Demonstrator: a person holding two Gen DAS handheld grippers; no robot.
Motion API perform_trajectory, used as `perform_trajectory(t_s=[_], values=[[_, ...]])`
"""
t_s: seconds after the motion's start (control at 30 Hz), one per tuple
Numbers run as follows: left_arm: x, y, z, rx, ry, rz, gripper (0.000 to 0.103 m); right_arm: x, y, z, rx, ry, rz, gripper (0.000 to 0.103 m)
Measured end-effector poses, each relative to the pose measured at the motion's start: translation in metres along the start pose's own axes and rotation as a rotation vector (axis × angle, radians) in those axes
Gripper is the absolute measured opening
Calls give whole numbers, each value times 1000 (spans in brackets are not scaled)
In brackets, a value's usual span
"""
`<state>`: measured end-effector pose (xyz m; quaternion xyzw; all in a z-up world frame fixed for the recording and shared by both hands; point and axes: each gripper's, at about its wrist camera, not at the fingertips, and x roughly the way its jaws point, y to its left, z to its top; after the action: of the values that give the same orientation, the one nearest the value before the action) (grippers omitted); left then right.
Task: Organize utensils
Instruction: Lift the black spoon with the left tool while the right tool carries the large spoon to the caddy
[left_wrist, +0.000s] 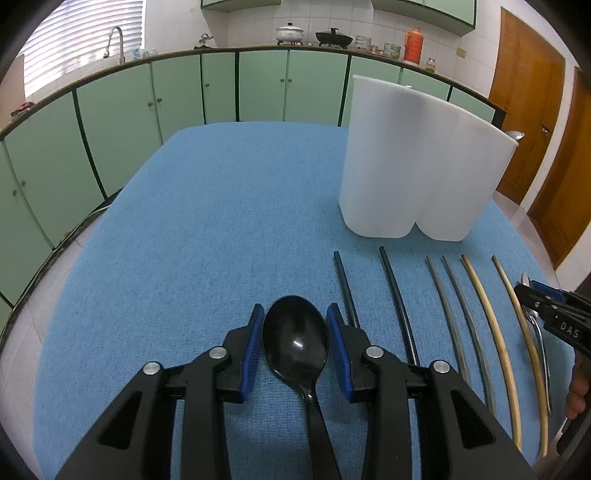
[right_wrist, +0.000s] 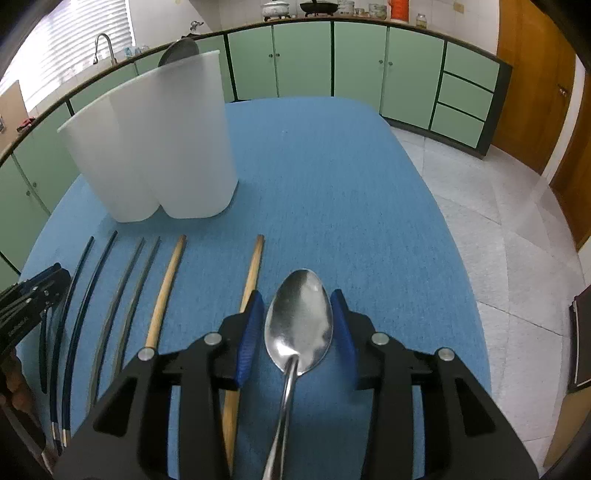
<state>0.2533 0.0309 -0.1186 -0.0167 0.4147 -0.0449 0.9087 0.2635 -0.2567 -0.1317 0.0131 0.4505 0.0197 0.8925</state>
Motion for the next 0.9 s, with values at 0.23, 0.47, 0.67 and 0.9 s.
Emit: perform_trajectory(t_s=[0.23, 0.47, 0.67, 0.9], values=[[0, 0, 1, 5, 2, -2, 34, -1, 5, 0, 11, 12, -36, 45], [0, -1, 1, 5, -1, -4, 34, -2, 4, 1, 12, 5, -43, 35], [-9, 0, -1, 12, -44, -20, 34, -25, 0, -6, 12, -109, 24, 35], [-35, 1, -4, 7, -160, -61, 34, -73, -3, -14, -1, -314, 87, 35]])
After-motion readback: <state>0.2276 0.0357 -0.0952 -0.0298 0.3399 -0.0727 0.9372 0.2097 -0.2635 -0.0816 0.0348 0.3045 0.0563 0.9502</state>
